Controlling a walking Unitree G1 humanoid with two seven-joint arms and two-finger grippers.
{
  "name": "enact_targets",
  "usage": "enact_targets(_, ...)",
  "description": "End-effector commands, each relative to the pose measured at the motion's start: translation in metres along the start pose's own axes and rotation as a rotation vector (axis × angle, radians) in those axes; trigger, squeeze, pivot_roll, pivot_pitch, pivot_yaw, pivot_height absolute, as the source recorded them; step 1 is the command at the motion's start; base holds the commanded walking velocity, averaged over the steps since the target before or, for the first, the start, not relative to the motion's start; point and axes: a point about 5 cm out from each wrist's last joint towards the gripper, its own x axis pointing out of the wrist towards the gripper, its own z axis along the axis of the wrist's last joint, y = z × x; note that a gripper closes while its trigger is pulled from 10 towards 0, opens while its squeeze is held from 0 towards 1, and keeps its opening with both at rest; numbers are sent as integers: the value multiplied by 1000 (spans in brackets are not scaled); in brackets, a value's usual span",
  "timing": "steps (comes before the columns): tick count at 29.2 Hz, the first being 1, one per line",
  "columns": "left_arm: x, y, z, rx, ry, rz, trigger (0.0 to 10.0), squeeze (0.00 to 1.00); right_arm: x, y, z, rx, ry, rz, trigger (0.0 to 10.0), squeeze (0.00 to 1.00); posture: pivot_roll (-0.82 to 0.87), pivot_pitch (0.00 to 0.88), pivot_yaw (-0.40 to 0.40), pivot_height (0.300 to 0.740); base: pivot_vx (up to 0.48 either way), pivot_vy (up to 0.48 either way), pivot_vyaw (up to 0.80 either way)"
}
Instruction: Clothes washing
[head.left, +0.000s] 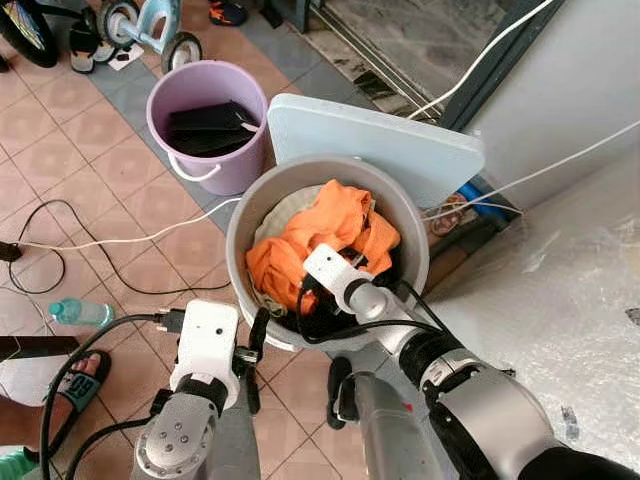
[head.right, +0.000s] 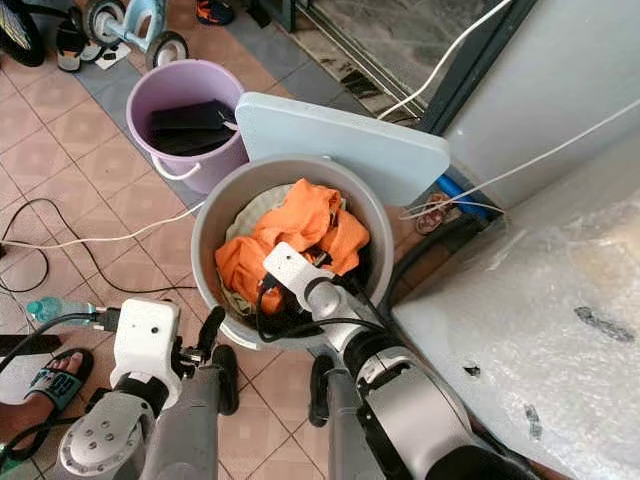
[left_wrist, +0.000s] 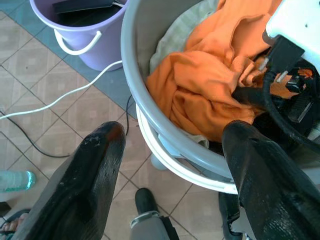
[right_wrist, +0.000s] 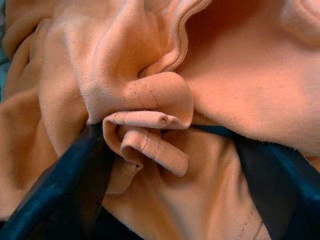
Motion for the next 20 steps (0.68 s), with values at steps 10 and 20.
enact_targets(10, 8, -1, -1, -2, 4, 0, 10000, 0, -8, -24, -30, 192, 77, -46, 0, 0, 212, 428, -70, 740, 0, 0, 0)
enact_targets(20, 5, -2, -7, -10, 34, -18, 10000, 0, -12, -16, -48, 159, 151, 37, 0, 0, 226, 415, -81, 740, 0, 0, 0)
